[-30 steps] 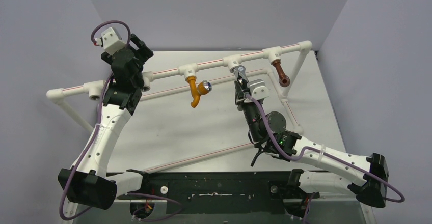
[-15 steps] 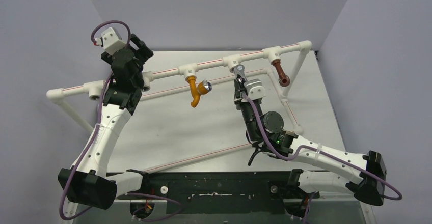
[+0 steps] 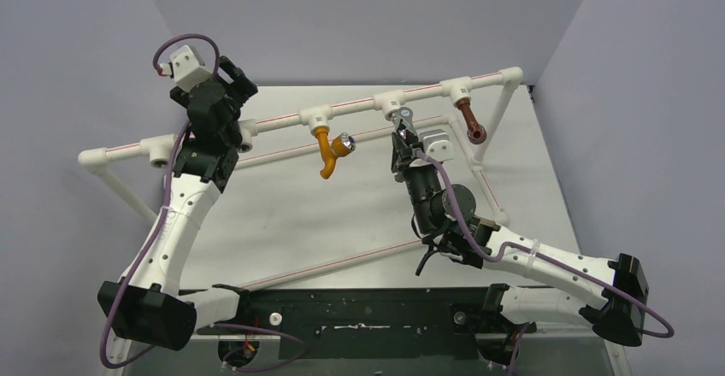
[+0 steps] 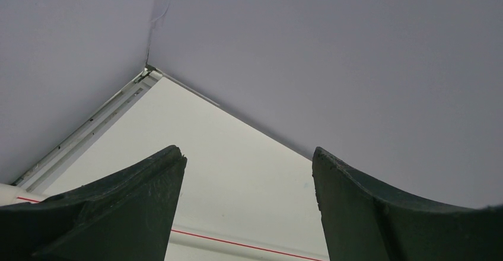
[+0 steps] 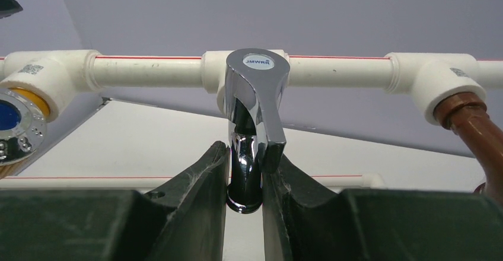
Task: Install the water faucets
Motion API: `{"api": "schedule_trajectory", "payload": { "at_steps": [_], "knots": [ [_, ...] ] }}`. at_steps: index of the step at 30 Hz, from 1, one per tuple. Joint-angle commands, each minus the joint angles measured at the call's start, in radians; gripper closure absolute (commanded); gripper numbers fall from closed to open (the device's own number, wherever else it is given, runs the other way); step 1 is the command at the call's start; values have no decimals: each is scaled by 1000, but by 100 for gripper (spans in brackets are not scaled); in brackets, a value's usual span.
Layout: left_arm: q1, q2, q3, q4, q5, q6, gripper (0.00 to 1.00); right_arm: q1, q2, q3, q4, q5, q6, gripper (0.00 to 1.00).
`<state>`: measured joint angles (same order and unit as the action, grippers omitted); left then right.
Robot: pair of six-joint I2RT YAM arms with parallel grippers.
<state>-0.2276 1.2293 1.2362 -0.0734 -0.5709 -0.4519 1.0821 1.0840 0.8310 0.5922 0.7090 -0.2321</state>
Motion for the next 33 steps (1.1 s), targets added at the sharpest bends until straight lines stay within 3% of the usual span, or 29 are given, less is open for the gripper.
{"api": "schedule_trajectory", "payload": {
  "at_steps": [1, 23, 33],
  "knots": [
    [-32, 54, -99, -296, 19, -11, 24, -37, 4, 41, 32, -33, 151, 100],
    [-29, 39, -112, -285, 20, -14, 24, -86, 4, 14, -8, 145, 723, 100],
    [-15, 29, -112, -286, 34, -30, 24, -100, 20, 24, -124, 213, 1041, 100]
  ]
}}
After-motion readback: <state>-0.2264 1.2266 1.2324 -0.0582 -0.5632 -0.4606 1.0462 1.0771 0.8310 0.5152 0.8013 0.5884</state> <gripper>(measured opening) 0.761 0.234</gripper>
